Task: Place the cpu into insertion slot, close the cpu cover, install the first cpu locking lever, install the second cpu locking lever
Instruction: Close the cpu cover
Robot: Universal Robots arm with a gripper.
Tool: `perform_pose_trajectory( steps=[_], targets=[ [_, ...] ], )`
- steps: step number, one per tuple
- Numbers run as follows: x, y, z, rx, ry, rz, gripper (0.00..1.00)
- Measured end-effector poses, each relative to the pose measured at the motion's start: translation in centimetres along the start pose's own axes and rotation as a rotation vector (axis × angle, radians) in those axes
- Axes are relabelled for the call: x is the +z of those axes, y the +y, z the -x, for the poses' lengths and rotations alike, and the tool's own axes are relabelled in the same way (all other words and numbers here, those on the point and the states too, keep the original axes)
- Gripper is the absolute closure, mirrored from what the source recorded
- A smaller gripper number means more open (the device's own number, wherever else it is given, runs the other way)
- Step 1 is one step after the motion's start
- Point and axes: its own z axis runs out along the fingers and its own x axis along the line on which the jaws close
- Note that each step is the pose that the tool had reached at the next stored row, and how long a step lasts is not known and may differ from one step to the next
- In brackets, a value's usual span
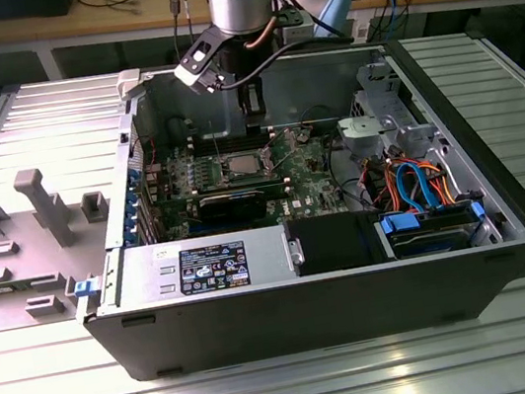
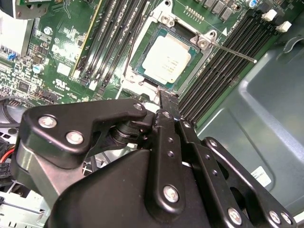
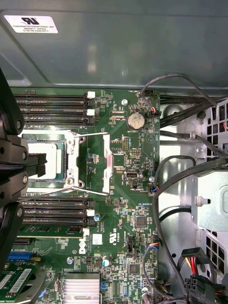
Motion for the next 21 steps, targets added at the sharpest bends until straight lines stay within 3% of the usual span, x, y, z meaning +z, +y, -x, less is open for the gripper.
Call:
perform_pose_trajectory(
  steps=[21],
  targets=[
    [0.16,1.0,0.01,0.0,-0.0001,0.0,0.89]
  ],
)
